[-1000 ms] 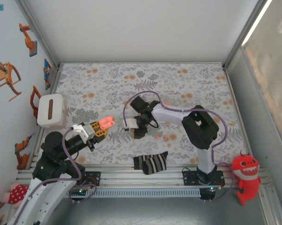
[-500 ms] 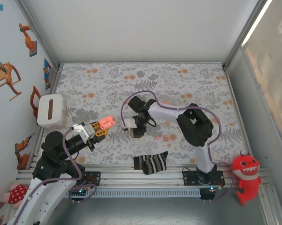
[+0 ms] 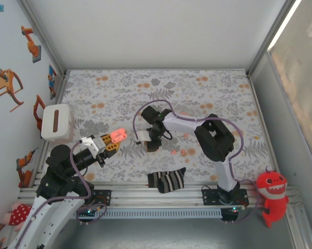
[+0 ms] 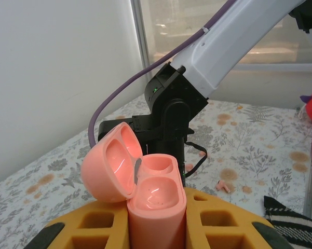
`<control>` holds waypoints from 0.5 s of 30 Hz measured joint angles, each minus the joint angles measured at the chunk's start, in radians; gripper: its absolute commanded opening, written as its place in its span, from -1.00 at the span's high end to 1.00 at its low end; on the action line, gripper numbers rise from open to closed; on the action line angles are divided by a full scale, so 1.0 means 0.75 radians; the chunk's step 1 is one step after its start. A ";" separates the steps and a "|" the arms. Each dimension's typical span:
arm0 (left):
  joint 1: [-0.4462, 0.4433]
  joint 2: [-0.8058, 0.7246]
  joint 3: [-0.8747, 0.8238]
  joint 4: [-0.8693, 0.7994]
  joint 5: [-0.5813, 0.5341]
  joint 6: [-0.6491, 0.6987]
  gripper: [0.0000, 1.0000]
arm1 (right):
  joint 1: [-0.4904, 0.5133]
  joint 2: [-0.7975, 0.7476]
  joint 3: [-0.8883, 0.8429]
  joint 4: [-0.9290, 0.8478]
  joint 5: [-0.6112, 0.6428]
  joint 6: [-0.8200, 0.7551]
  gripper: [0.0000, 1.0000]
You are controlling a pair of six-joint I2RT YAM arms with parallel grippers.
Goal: Insert wireless bluetooth earbuds into charging case
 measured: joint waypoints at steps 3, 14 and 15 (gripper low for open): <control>0.000 0.001 0.000 0.001 0.000 0.000 1.00 | 0.000 0.005 0.002 -0.001 -0.001 0.000 0.26; 0.000 0.001 0.000 0.001 0.001 0.000 1.00 | 0.003 0.033 0.017 -0.025 0.000 0.001 0.37; 0.000 0.001 0.000 0.001 0.001 0.000 1.00 | 0.004 0.035 0.018 -0.025 -0.001 0.001 0.41</control>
